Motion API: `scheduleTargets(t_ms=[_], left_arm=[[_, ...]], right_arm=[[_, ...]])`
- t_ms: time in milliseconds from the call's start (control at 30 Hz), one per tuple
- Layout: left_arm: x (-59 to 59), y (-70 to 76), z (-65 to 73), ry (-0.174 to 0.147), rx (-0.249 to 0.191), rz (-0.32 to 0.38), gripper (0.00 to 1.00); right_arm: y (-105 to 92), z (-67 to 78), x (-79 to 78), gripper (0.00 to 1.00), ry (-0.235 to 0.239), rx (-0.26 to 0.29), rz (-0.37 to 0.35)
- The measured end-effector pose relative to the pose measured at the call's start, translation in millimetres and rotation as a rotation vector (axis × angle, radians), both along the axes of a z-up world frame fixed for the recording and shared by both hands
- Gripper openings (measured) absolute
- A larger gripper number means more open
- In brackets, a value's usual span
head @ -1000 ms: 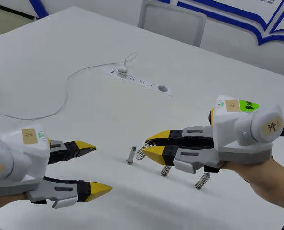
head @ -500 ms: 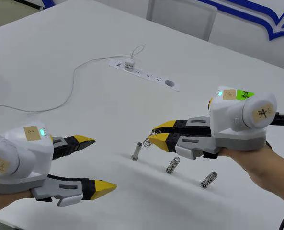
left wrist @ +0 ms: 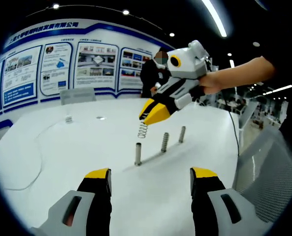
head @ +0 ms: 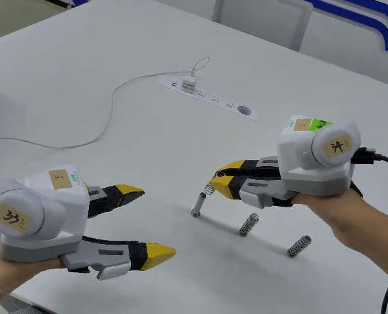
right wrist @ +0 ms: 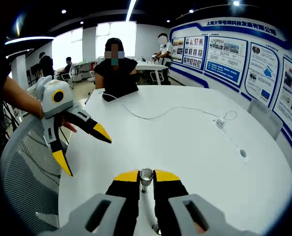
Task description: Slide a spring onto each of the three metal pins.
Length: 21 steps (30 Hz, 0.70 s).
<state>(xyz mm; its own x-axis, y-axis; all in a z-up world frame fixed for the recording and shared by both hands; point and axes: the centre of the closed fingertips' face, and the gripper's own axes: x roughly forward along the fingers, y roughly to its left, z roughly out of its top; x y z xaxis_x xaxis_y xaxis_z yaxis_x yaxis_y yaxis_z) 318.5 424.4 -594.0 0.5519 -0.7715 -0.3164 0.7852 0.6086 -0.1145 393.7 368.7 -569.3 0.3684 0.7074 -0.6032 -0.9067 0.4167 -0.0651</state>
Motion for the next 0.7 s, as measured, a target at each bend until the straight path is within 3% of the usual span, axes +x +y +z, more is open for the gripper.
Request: scheduleTargets(t_ms=[533, 700], left_arm=[[-0.1, 3.0, -9.1, 0.014, 0.031, 0.001, 0.67], [-0.2, 2.2, -8.4, 0.021, 0.020, -0.001, 0.67]], right_arm=[[5.4, -20.4, 3.7, 0.10, 0.035, -0.051, -0.009], [6.3, -29.0, 5.7, 0.10, 0.047, -0.072, -0.016]])
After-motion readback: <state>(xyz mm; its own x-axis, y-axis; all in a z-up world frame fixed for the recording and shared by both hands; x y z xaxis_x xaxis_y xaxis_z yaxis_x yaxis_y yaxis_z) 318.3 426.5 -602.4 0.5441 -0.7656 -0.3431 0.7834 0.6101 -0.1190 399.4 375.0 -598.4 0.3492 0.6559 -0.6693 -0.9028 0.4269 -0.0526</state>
